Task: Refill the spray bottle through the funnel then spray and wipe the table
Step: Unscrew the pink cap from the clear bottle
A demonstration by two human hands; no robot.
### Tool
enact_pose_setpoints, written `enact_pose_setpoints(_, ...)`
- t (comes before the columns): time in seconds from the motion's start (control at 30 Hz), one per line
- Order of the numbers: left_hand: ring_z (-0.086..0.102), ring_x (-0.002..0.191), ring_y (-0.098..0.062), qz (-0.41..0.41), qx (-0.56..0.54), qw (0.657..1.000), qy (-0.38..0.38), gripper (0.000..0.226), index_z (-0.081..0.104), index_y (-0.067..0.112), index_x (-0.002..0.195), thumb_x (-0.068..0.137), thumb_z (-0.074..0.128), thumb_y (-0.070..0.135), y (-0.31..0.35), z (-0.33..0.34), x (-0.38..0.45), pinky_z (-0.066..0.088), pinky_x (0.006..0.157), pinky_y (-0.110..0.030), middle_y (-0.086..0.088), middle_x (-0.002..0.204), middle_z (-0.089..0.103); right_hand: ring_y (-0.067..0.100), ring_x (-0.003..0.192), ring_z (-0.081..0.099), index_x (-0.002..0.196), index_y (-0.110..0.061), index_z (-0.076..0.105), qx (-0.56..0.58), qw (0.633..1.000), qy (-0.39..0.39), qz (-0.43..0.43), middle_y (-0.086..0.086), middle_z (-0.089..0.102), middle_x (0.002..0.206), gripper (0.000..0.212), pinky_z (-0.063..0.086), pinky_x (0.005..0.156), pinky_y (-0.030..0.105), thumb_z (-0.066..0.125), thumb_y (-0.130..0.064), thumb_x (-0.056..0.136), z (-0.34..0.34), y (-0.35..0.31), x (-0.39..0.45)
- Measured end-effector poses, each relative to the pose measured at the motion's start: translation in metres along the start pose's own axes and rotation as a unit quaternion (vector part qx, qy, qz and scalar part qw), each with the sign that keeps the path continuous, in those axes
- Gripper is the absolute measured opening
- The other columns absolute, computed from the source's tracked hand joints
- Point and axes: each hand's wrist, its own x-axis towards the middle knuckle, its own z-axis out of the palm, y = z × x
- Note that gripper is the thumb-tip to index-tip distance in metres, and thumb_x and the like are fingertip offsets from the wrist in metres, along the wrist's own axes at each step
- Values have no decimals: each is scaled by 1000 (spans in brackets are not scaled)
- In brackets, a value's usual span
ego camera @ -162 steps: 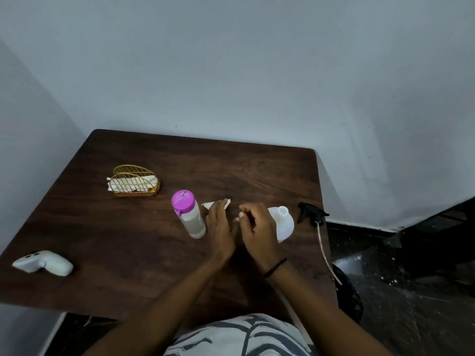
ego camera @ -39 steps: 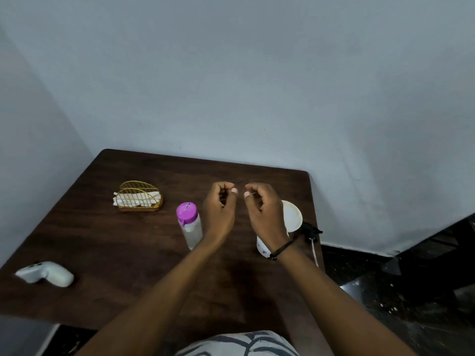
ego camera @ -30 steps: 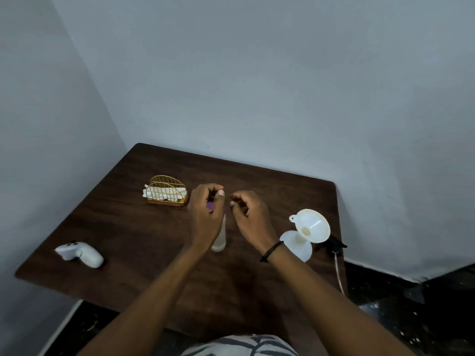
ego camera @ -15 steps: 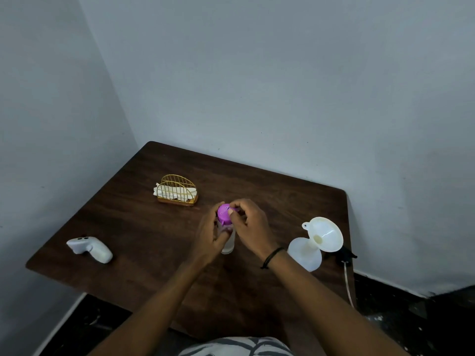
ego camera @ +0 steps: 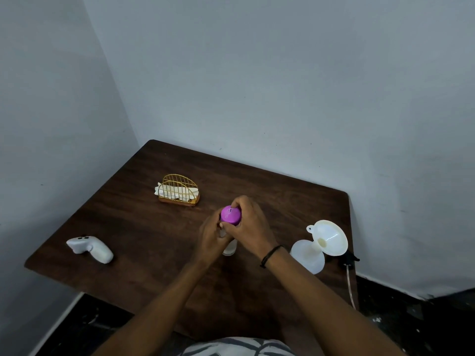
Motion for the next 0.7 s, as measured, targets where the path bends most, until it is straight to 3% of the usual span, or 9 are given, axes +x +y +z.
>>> enact_pose_setpoints(0.07, 60, 100, 1, 1, 2, 1000, -7, 54, 57, 14, 127, 78, 80, 22, -1, 1, 1, 44, 83, -5, 4, 112, 65, 13, 110, 56, 122, -29, 48, 41, 997, -65, 3, -6, 57, 120, 59, 53, 87, 23, 83, -21, 75, -14, 1, 4)
enact_pose_setpoints(0.13, 60, 103, 3, 8, 2, 1000, -16, 57, 57, 15, 127, 78, 78, 32, -3, -2, 1, 44, 84, -6, 7, 114, 65, 14, 123, 52, 142, -29, 38, 30, 993, -118, 2, -4, 56, 135, 79, 51, 100, 31, 82, -20, 76, -26, 1, 9)
enact_pose_setpoints(0.23, 63, 96, -6, -6, 6, 1000, -11, 52, 59, 12, 122, 78, 76, 34, -3, -1, 1, 49, 79, -15, 6, 107, 66, 13, 129, 41, 149, -32, 26, -50, 992, -115, 1, -3, 42, 146, 92, 46, 104, 36, 79, -44, 75, -23, -5, 11)
enact_pose_setpoints(0.3, 64, 92, -11, 3, 28, 1000, -1, 53, 61, 11, 119, 77, 68, 42, -4, 0, 0, 52, 78, -21, 4, 103, 66, 15, 123, 44, 142, -29, 37, -107, 993, -58, -3, -2, 42, 137, 81, 50, 96, 34, 75, -54, 76, -14, -8, 9)
enact_pose_setpoints(0.37, 64, 97, -12, 4, 24, 1000, -9, 57, 60, 10, 122, 76, 68, 43, -5, 0, 0, 52, 83, -25, 0, 108, 68, 16, 118, 50, 134, -26, 46, -97, 995, -23, -21, -2, 49, 131, 64, 52, 95, 36, 75, -42, 80, -10, -6, 6)
enact_pose_setpoints(0.47, 63, 106, -8, -1, -4, 1000, -11, 52, 57, 17, 124, 76, 75, 27, 0, -3, -3, 52, 90, -27, 3, 115, 65, 17, 124, 47, 135, -23, 48, -72, 993, -57, -74, 0, 51, 136, 60, 47, 103, 42, 73, -23, 81, -8, -5, 1)
enact_pose_setpoints(0.53, 62, 107, -6, 8, -7, 1000, -7, 52, 56, 19, 125, 77, 72, 31, 1, -2, -4, 52, 92, -27, 5, 116, 64, 18, 126, 44, 136, -23, 47, -113, 989, -16, -94, 1, 48, 138, 60, 46, 103, 41, 71, -34, 82, -3, -5, -2)
enact_pose_setpoints(0.6, 62, 108, -8, 8, -2, 1000, -8, 55, 55, 19, 127, 78, 65, 43, 3, -2, -5, 52, 91, -25, 5, 117, 64, 18, 118, 46, 134, -24, 48, -151, 986, 48, -51, 1, 48, 133, 62, 49, 96, 36, 69, -50, 82, 1, -6, -1)
enact_pose_setpoints(0.7, 61, 108, -7, -1, 3, 1000, -19, 52, 55, 22, 124, 78, 67, 41, 2, -3, -5, 53, 91, -27, 6, 119, 64, 17, 119, 50, 135, -25, 46, -108, 993, 29, -26, -1, 50, 133, 61, 49, 99, 42, 72, -43, 82, 2, -5, 0)
